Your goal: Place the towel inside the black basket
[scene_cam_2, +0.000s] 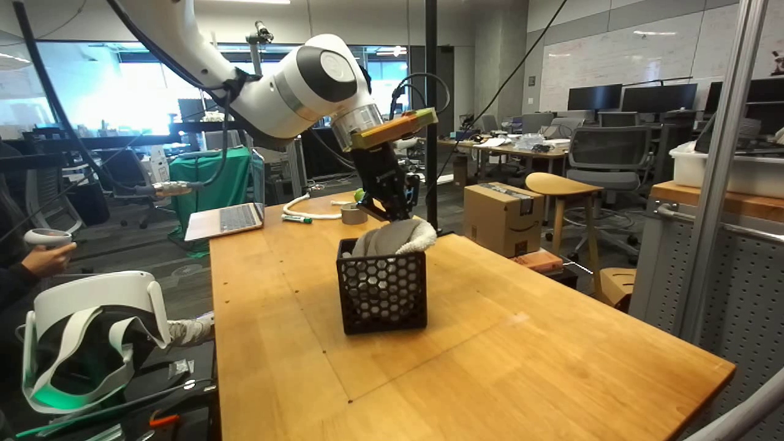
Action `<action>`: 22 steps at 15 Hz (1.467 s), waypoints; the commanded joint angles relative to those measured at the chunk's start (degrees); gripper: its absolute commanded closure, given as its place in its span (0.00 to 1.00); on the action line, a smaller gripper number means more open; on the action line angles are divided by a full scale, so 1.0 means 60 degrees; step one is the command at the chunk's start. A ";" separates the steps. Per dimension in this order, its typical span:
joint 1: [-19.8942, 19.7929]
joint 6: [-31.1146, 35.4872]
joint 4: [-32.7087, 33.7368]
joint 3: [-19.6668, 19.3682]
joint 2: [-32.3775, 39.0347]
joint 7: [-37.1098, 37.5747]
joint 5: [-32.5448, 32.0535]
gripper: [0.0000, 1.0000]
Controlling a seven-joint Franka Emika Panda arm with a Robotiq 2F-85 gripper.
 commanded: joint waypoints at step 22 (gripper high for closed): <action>0.0046 -0.2085 -0.0597 0.0039 -0.1203 0.1431 -0.1237 0.88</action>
